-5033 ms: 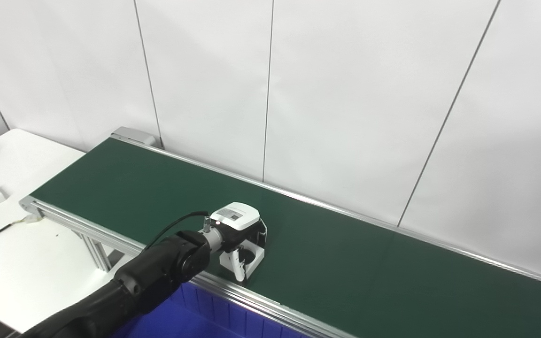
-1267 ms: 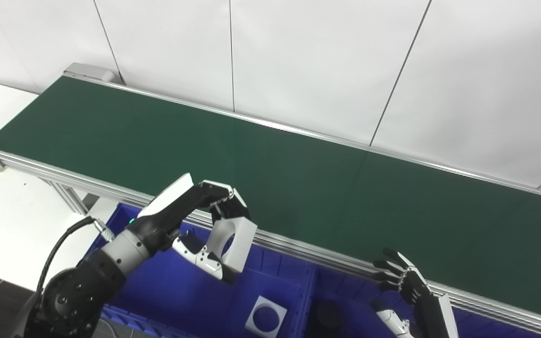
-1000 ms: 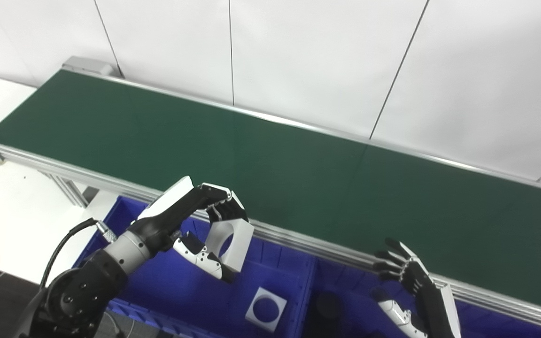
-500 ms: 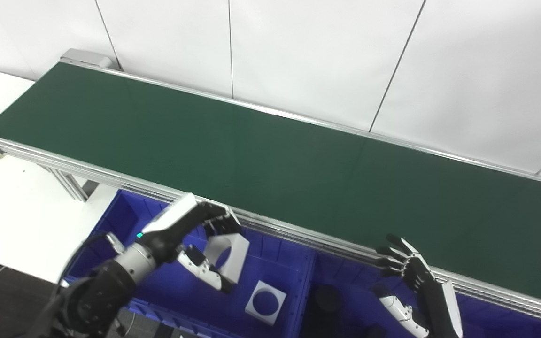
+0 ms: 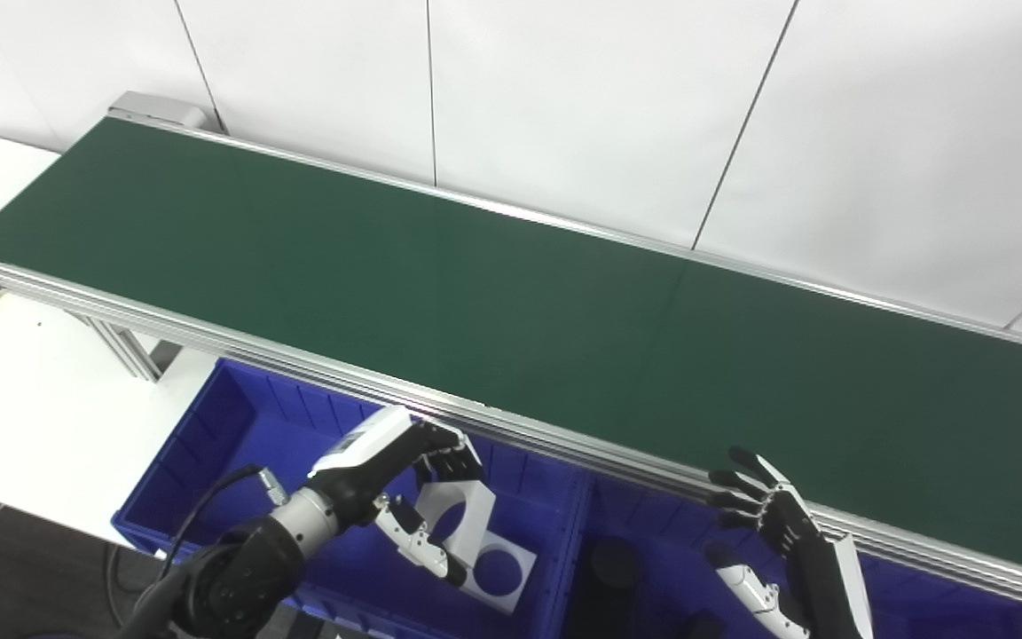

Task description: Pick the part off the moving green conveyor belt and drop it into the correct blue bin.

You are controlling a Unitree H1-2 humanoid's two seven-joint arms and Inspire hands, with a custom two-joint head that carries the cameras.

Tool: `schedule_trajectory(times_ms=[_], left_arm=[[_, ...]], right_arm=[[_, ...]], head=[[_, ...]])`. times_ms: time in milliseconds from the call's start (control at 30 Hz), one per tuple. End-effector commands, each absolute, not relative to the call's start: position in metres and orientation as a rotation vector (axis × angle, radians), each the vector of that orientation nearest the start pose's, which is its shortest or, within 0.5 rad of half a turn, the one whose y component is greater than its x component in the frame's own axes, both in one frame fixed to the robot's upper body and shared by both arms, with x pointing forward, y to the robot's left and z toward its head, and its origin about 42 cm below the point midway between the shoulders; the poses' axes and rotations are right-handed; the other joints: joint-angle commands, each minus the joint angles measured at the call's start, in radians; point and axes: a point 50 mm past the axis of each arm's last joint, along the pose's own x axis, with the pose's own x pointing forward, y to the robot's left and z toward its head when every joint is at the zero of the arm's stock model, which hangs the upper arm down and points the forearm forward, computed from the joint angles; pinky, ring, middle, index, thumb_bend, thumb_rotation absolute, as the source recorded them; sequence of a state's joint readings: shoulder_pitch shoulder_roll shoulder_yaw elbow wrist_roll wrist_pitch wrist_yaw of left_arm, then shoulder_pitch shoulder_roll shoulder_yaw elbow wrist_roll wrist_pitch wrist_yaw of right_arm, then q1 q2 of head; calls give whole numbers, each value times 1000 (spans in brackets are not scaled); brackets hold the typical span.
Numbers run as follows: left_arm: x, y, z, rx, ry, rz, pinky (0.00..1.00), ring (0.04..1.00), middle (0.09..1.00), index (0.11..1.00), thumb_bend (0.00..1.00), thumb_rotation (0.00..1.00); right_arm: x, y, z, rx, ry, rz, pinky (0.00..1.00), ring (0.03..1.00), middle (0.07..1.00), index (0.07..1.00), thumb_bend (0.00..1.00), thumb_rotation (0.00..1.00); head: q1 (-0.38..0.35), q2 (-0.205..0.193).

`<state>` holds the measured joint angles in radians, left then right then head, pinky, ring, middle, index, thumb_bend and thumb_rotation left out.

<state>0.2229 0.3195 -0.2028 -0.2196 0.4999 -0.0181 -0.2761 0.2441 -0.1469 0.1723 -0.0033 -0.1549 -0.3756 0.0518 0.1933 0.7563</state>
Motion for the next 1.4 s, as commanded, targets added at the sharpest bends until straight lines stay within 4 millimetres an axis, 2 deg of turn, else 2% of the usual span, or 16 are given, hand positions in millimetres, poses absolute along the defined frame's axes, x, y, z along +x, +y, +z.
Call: schedule_trajectory(times_ms=[0,267,333,467,867,1067,1133,1167,1200,1233,1367], left_arm=[[209,246,98,825,16,-481,388,419,488,508,501,0],[220,237,88,924,60,-525,379,407,495,512,500,0],[223,235,87,980,63,-534,451,426,493,506,502,0],[228,232,86,1051,75,-541,525,450,489,499,503,0],[230,234,84,1103,70,-526,515,443,493,501,504,0],[228,236,88,1127,69,-527,566,454,493,509,504,0],[228,237,92,1131,96,-538,622,605,506,494,517,0],[227,238,94,1131,112,-544,688,690,647,626,659,20],[227,239,96,1132,133,-553,723,734,720,694,731,31],[227,239,98,1132,147,-559,800,817,838,805,836,106],[227,242,102,1108,198,-558,880,892,924,886,931,178]], right_arm=[[196,-215,72,-241,-190,240,581,668,745,840,639,566],[197,-215,73,-243,-196,241,591,675,747,844,662,601],[197,-215,73,-238,-198,240,588,672,746,844,657,590],[197,-215,73,-235,-196,238,588,671,746,842,650,574],[197,-213,74,-229,-190,236,591,672,745,842,662,588],[197,-211,74,-225,-194,237,591,671,745,843,656,575],[197,-210,74,-227,-195,238,589,670,744,843,655,578],[197,-210,74,-227,-195,238,587,669,745,843,654,577],[197,-210,74,-227,-196,238,586,668,745,843,653,577],[197,-210,74,-227,-196,239,585,668,744,844,650,573],[197,-210,74,-224,-195,238,586,667,743,844,657,579]], head=[[1,0],[7,5],[9,7],[11,7],[8,11],[8,11],[8,11],[8,11],[7,11],[6,11],[3,10]])
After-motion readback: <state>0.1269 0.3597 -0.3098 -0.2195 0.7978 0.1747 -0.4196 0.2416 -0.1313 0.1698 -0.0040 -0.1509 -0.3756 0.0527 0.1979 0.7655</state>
